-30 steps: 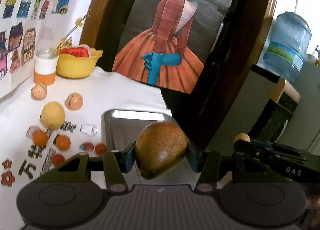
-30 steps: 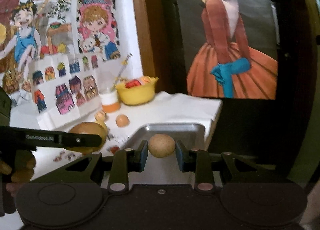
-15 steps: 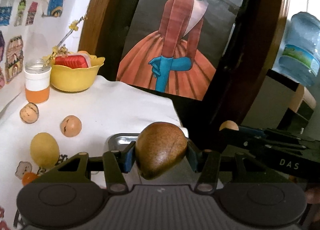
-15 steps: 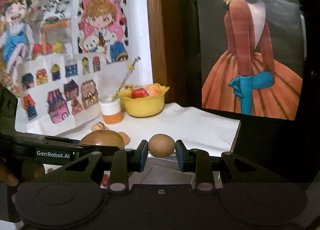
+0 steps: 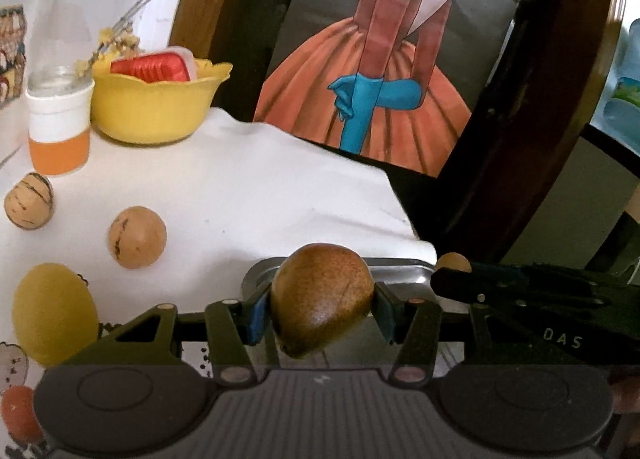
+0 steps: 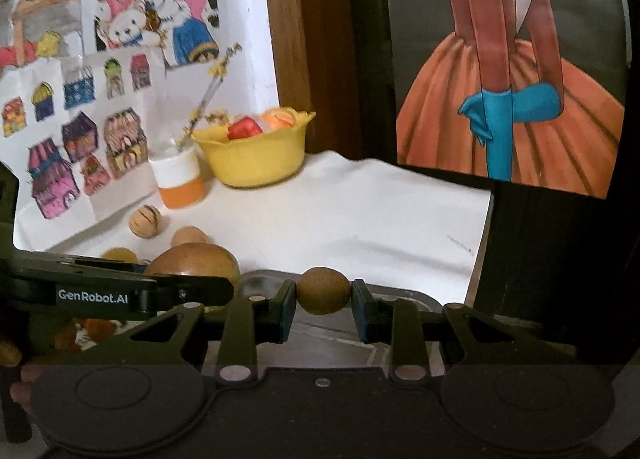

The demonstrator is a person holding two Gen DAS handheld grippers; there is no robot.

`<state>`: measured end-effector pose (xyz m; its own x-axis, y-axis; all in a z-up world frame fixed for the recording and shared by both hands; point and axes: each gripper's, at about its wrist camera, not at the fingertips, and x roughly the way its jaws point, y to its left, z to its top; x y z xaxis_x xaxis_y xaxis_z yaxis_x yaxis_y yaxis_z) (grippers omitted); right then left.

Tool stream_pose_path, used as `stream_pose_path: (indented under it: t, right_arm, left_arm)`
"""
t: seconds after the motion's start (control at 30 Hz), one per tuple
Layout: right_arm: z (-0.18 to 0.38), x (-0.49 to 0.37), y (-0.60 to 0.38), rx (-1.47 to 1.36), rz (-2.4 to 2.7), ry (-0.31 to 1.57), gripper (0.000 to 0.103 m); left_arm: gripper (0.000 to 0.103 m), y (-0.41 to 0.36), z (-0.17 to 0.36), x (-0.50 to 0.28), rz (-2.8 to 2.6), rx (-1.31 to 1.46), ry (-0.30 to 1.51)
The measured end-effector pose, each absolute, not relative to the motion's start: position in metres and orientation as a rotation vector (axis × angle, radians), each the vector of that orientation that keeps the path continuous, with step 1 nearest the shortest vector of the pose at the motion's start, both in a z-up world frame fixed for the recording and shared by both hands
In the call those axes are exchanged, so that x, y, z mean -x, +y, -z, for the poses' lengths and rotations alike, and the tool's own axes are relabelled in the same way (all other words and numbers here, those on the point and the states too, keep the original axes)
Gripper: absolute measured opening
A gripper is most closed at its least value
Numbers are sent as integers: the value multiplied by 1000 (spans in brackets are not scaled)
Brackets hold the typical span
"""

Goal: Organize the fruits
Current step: 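Carry the mango in left tool while right tool carries the small fruit over the tray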

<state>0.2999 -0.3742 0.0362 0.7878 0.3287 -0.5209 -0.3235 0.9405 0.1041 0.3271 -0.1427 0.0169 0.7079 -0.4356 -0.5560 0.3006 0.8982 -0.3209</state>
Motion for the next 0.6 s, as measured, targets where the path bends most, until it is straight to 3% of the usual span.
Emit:
stream_pose_path:
  t: [0.6]
  right_arm:
    - [-6, -331, -371, 91, -310, 680, 32]
  left_arm:
    - [57, -168, 2, -353, 428, 137, 734]
